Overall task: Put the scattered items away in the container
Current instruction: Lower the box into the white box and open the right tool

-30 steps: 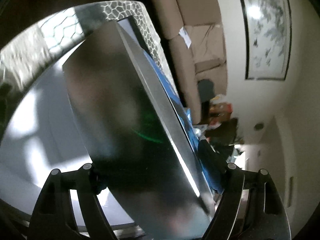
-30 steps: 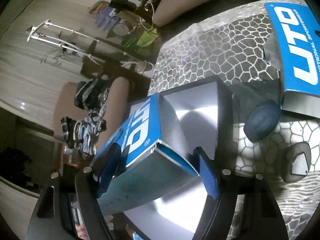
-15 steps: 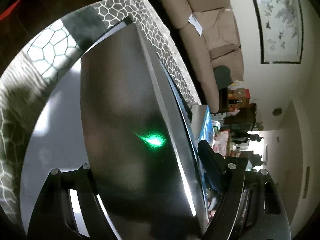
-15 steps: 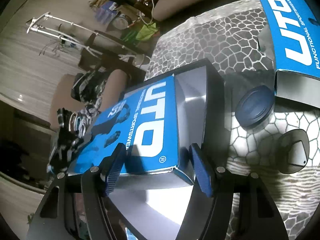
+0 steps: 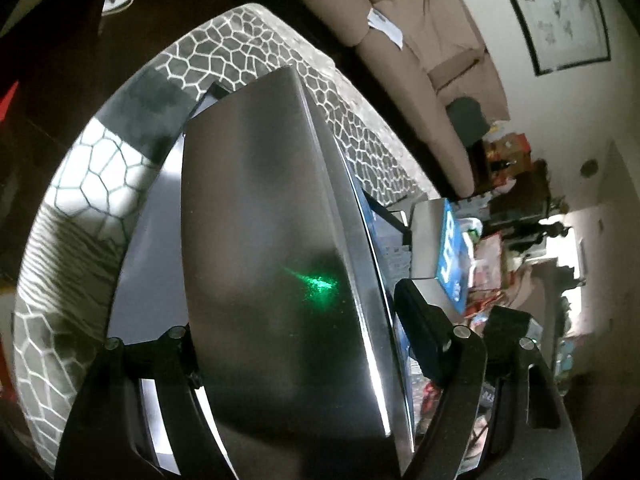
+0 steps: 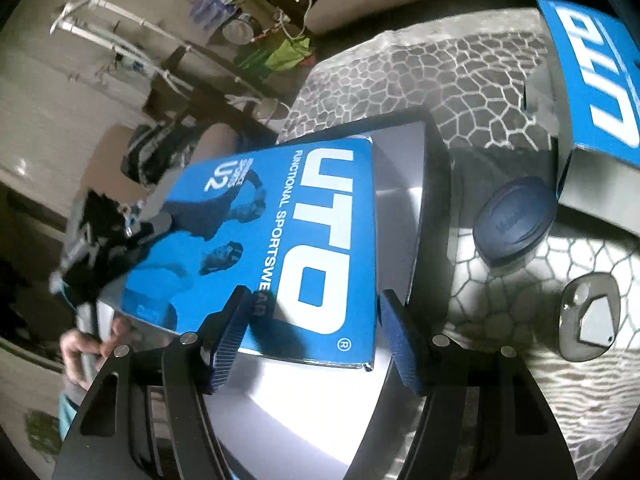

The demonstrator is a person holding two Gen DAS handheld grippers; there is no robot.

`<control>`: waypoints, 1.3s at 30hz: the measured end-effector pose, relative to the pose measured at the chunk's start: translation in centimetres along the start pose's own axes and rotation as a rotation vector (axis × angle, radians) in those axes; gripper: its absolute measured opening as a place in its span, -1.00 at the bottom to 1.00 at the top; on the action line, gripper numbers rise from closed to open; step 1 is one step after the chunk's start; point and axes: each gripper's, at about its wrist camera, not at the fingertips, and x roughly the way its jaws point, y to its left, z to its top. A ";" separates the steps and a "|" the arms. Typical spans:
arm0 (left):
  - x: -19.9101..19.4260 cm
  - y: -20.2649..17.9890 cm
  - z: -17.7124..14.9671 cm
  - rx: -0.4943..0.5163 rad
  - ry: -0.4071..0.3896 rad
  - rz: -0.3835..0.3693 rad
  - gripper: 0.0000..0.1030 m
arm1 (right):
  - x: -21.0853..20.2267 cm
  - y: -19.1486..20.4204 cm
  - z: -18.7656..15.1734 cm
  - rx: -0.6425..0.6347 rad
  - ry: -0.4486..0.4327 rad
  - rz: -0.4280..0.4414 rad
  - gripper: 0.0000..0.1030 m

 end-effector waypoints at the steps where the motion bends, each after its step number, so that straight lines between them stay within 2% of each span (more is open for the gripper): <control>1: 0.0 0.0 0.0 0.000 0.002 0.007 0.46 | 0.2 0.4 0.0 -0.024 0.001 -0.028 0.31; 5: 1.2 -0.3 -0.6 0.022 0.023 0.063 0.28 | 0.5 2.0 -0.3 -0.102 -0.002 -0.107 0.28; 11: 3.0 -1.1 -1.2 0.052 0.040 0.076 0.31 | -0.6 2.2 -0.7 -0.101 -0.023 -0.060 0.28; 19: 3.4 -4.7 -1.4 0.170 0.035 0.162 0.30 | -2.6 1.6 -0.2 -0.089 -0.043 -0.047 0.28; 21: 3.5 -5.5 -1.3 0.186 0.040 0.174 0.29 | -2.8 1.8 -0.2 -0.116 -0.031 -0.040 0.28; 25: 3.5 -5.8 -1.1 0.189 0.054 0.184 0.30 | -3.0 4.6 -1.9 -0.288 -0.001 0.001 0.29; 28: 3.7 -5.8 -0.8 0.181 0.062 0.184 0.30 | -1.8 7.5 -3.9 -0.455 0.027 -0.036 0.29; 32: 3.7 -5.7 -0.7 0.183 0.064 0.185 0.30 | 0.6 10.2 -6.0 -0.565 0.050 -0.068 0.29; 34: 3.7 -5.8 -0.5 0.184 0.067 0.187 0.30 | 1.3 10.7 -6.5 -0.594 0.048 -0.085 0.28; 36: 3.8 -5.9 -0.4 0.187 0.072 0.188 0.30 | 2.1 11.3 -6.8 -0.626 0.018 -0.166 0.28; 38: 3.8 -6.1 -0.4 0.182 0.077 0.191 0.30 | 3.3 10.8 -6.3 -0.599 0.018 -0.223 0.27; 39: 3.7 -6.2 -0.5 0.176 0.074 0.192 0.31 | 3.7 10.3 -6.1 -0.578 0.024 -0.216 0.28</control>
